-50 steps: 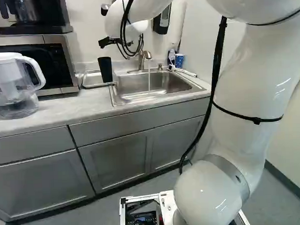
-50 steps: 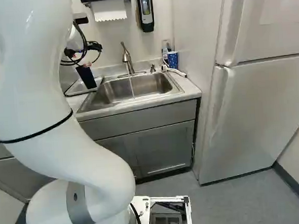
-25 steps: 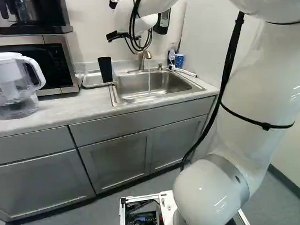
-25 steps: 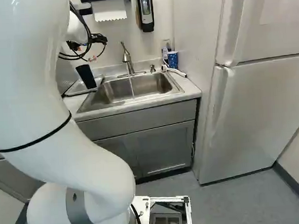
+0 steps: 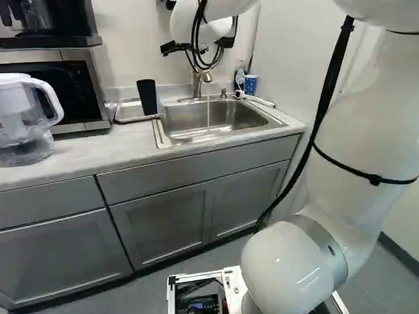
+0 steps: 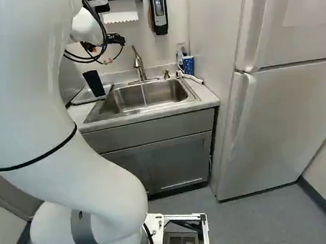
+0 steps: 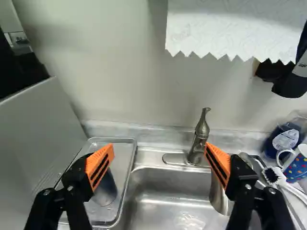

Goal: Rinse the cup and place it in the tray

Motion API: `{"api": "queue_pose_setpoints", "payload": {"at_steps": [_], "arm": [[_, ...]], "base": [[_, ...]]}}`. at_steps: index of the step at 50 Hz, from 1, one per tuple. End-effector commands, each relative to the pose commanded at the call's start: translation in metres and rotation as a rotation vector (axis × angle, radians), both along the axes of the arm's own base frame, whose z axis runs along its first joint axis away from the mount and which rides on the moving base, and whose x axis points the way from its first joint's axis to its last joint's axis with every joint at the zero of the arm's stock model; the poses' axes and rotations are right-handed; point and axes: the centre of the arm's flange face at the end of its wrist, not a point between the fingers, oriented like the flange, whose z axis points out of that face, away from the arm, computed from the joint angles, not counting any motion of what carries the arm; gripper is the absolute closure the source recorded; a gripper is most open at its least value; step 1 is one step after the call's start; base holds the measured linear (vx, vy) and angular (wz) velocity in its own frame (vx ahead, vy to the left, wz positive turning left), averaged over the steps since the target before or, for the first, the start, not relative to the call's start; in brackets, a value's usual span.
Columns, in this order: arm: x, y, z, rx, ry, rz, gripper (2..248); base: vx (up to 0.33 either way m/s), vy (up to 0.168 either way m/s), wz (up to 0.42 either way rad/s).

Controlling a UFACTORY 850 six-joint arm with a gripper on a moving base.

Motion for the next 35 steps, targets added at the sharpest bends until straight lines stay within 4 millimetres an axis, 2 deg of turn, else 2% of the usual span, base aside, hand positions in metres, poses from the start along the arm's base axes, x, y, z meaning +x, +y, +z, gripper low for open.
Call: {"api": "queue_pose_setpoints", "payload": {"at_steps": [17,35], "arm": [[0.022,-0.012,0.0,0.001,-0.003,-0.03,3],[0.048,-0.02,0.014,0.008,-0.033,-0.053,3]], "base": [[0.0,0.0,0.0],[0.0,0.0,0.0]]}}
